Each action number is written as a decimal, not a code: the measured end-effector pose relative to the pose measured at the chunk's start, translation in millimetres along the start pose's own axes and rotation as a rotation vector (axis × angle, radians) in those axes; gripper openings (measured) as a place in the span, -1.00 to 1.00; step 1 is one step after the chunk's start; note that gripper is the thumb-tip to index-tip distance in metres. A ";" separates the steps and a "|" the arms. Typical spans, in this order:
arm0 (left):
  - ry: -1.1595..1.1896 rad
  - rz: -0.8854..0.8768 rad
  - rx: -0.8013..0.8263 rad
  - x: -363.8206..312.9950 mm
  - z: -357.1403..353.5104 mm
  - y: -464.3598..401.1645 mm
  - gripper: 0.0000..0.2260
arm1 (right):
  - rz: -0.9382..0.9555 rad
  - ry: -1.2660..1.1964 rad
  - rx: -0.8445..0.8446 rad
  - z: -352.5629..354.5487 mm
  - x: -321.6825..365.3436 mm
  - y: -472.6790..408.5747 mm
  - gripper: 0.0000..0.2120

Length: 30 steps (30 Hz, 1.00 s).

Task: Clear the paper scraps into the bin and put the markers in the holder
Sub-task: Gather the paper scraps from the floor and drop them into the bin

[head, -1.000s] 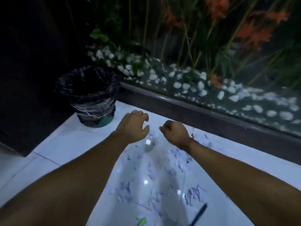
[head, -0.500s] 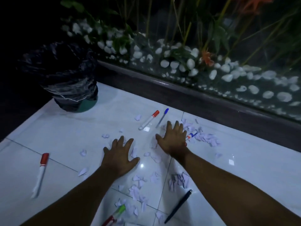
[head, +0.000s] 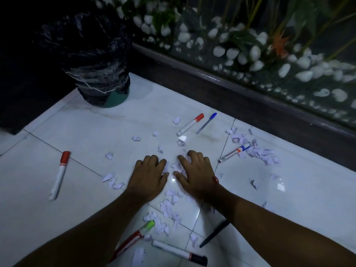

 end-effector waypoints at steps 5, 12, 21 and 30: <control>0.043 -0.074 0.023 -4.5 -9.2 -6.5 -0.84 | 0.051 0.019 -0.002 -3.9 7.3 0.0 -0.76; 0.032 -0.133 0.051 -4.0 -17.4 -14.0 -0.69 | -0.030 -0.033 0.127 -5.5 1.1 -14.7 -0.79; 0.006 -0.096 0.072 5.5 26.8 -41.0 -0.74 | -0.322 -0.403 0.079 40.3 -11.7 -41.3 -0.59; -0.019 -0.054 -0.067 57.6 206.5 -116.1 -0.55 | -0.458 -0.772 -0.141 147.3 11.1 -120.9 -0.61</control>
Point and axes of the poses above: each hand's wrist, its own y-axis away from the middle knuckle, its own z-axis out of the back of the hand, x = y × z, the point moved 8 cm from there along -y, towards the middle knuckle, and after that the axes turned 3 degrees about y, right-handed, at the moved point
